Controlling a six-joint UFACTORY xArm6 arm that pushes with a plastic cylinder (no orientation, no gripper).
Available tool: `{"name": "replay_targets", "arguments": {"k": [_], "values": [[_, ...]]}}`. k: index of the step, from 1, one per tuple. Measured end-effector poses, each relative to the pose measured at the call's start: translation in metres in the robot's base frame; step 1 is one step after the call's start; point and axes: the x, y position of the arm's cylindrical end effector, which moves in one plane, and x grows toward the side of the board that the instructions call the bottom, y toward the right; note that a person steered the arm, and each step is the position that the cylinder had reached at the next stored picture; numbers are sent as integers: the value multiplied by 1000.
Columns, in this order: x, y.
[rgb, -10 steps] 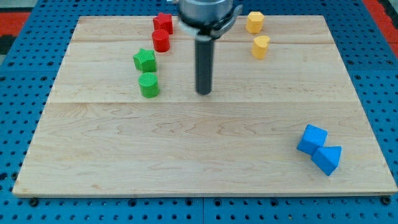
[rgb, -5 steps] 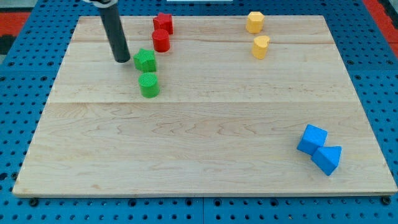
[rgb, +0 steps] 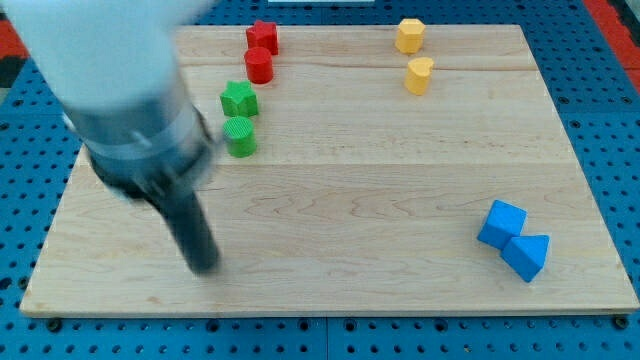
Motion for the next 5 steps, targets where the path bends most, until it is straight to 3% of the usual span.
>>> {"name": "replay_targets", "arguments": {"k": [1,3,5], "values": [[13,47],[9,230],[-86,256]]}}
